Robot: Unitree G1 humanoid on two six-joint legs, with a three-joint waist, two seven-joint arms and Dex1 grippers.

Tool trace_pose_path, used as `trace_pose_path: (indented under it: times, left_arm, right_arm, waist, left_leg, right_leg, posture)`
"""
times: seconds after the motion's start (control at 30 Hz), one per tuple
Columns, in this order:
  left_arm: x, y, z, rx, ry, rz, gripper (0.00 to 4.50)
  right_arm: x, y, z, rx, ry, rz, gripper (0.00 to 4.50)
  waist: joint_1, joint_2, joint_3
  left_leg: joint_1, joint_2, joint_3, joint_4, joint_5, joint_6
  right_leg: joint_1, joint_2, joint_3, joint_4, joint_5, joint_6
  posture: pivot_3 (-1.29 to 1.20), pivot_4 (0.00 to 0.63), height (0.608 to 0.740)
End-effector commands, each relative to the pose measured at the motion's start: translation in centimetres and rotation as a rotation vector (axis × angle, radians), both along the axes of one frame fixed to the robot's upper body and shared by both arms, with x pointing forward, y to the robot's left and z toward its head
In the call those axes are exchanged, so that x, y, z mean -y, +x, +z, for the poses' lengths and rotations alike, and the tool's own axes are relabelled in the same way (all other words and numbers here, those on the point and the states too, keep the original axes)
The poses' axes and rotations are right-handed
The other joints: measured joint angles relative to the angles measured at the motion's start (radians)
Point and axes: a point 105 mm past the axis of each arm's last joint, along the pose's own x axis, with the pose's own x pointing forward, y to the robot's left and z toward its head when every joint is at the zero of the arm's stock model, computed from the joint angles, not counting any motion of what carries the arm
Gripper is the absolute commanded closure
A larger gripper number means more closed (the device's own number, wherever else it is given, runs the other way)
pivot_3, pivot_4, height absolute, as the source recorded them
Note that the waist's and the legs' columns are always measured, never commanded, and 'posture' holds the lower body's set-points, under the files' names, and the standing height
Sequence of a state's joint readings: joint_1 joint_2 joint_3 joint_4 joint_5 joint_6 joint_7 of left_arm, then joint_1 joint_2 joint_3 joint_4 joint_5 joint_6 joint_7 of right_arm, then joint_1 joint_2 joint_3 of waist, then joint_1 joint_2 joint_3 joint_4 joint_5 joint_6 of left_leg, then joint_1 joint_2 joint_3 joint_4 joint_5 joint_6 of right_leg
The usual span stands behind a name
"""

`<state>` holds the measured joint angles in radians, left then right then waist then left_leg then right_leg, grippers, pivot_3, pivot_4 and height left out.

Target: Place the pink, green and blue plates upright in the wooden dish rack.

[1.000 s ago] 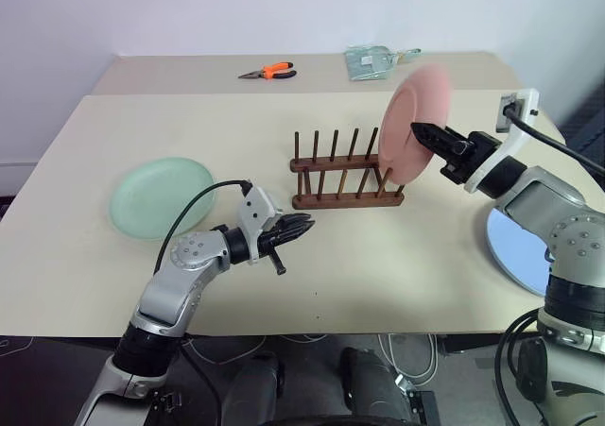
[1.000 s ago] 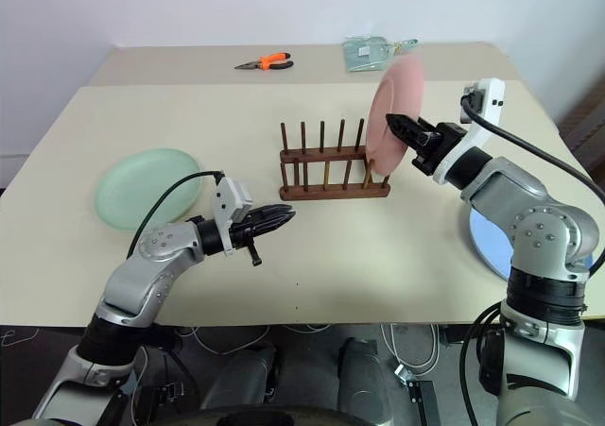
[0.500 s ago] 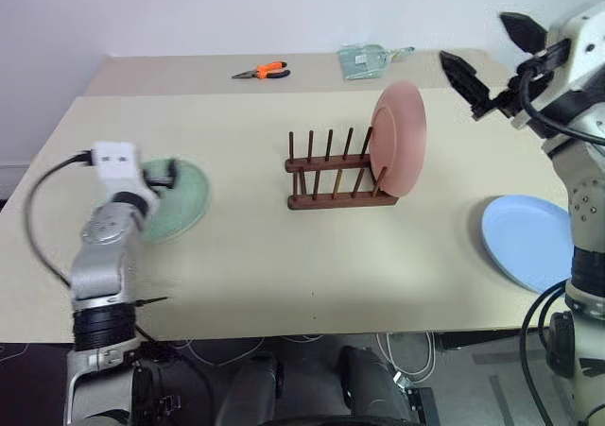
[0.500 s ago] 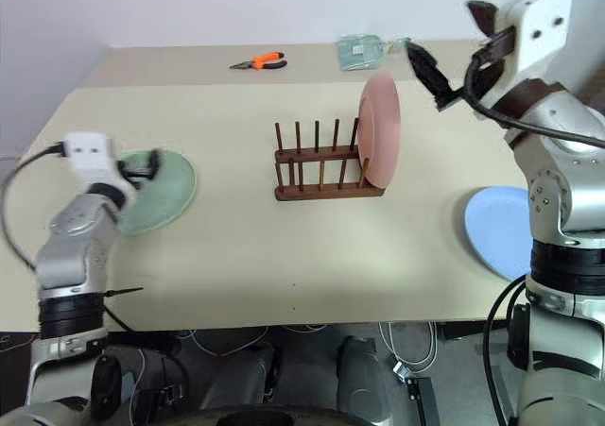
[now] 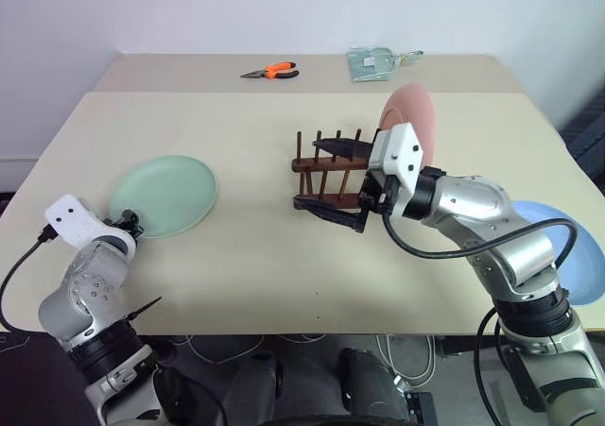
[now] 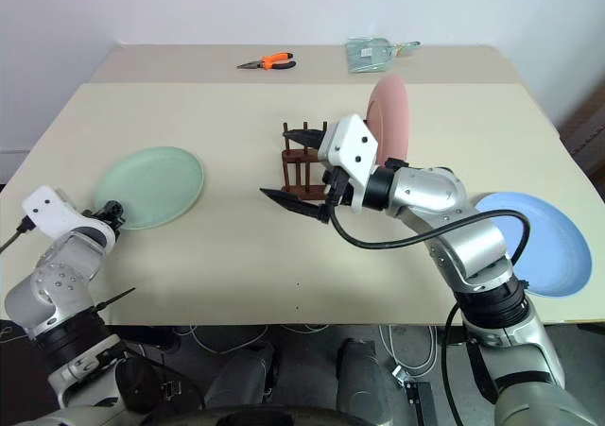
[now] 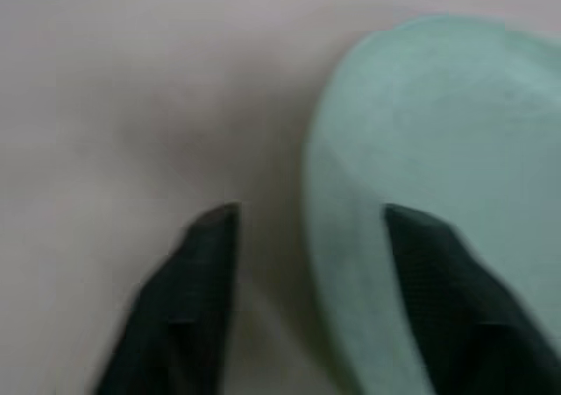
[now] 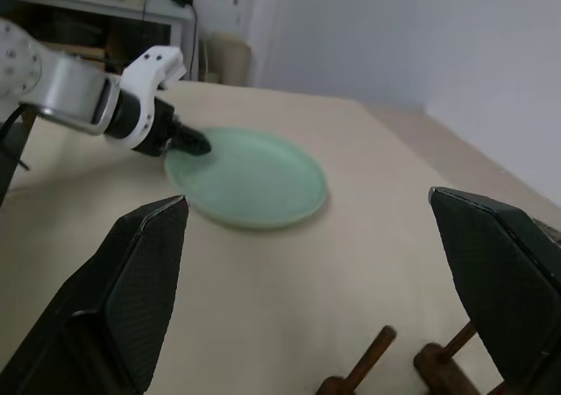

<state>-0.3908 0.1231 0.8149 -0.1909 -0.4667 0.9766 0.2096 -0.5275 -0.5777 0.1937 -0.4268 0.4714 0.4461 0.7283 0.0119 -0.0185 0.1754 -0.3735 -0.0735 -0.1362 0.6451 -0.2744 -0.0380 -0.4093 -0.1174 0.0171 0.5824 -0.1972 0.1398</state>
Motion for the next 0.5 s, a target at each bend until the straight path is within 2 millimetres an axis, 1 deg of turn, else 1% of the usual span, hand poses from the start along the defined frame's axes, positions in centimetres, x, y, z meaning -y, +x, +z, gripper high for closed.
trace_pose_path:
  times: [0.03,0.07,0.1,0.13,0.2,0.27,0.37,0.43,0.5]
  left_arm:
    - [0.3,0.7,1.7,0.09,-0.018,-0.015,4.04]
    - [1.4,1.6,3.9,0.182,0.052,-0.087,4.44]
    - [2.8,2.4,6.4,0.281,0.12,-0.165,4.44]
    - [4.2,2.9,8.4,0.366,0.173,-0.229,4.44]
    - [6.6,3.4,11.3,0.48,0.243,-0.323,4.44]
    - [9.0,3.7,13.7,0.564,0.293,-0.408,4.44]
    - [12.2,3.8,16.2,0.647,0.354,-0.525,4.44]
    - [14.4,3.7,17.4,0.68,0.394,-0.612,4.44]
    - [16.0,3.5,18.4,0.711,0.409,-0.665,4.44]
  right_arm:
    - [-0.1,-0.3,0.0,0.031,-0.033,0.012,0.0]
    - [0.0,-0.2,-0.2,0.031,-0.045,0.002,0.0]
    - [0.1,-0.1,-0.2,0.041,-0.056,-0.005,0.0]
    - [0.1,0.0,-0.1,0.059,-0.065,-0.011,0.0]
    - [-0.1,0.1,0.1,0.126,-0.106,-0.017,0.0]
    - [-0.7,0.0,0.1,0.208,-0.162,-0.006,0.0]
    - [-1.7,0.7,0.0,0.336,-0.242,-0.024,0.0]
    - [-2.0,2.5,0.0,0.446,-0.319,-0.092,0.0]
    - [-2.3,3.9,-0.1,0.517,-0.367,-0.124,0.0]
  waist:
    - [0.0,-0.001,0.0]
    - [0.001,-0.001,0.001]
    - [0.002,-0.001,0.001]
    - [0.004,-0.003,0.002]
    - [0.004,-0.005,0.002]
    - [0.0,-0.005,0.002]
    - [-0.009,-0.005,0.003]
    - [-0.021,-0.005,0.003]
    - [-0.027,-0.005,0.003]
  left_leg:
    - [0.0,0.0,0.0,0.0,0.0,0.0]
    - [0.0,0.0,0.0,0.0,0.0,0.0]
    - [0.0,0.0,0.0,0.0,0.0,0.0]
    - [0.0,0.0,0.0,0.0,0.001,-0.001]
    - [-0.001,0.0,0.0,0.0,0.001,-0.002]
    - [-0.001,-0.001,0.0,0.0,0.001,-0.002]
    - [0.0,0.0,0.001,-0.001,0.001,-0.002]
    - [0.0,0.0,0.002,-0.002,0.001,-0.002]
    - [0.0,0.0,0.002,-0.002,0.001,-0.002]
  right_leg:
    - [0.0,0.0,0.0,0.0,0.0,0.0]
    - [0.0,0.0,0.0,0.0,0.0,0.0]
    - [0.0,0.0,0.0,0.0,0.0,0.0]
    - [0.0,0.0,0.0,0.0,0.0,0.0]
    - [0.0,0.0,-0.001,-0.001,0.0,-0.001]
    - [0.001,0.0,0.0,-0.002,0.0,-0.001]
    - [0.0,0.0,0.0,-0.002,0.0,-0.001]
    - [0.0,0.0,0.0,-0.001,0.0,-0.001]
    - [-0.001,0.0,0.0,0.0,0.0,-0.001]
  posture:
    - [0.0,0.15,0.74]
    - [0.0,0.15,0.74]
    - [0.0,0.15,0.74]
    - [0.0,0.15,0.74]
    - [0.0,0.15,0.74]
    - [0.0,0.15,0.74]
    - [0.0,0.15,0.74]
    - [0.0,0.15,0.74]
    - [0.0,0.15,0.74]
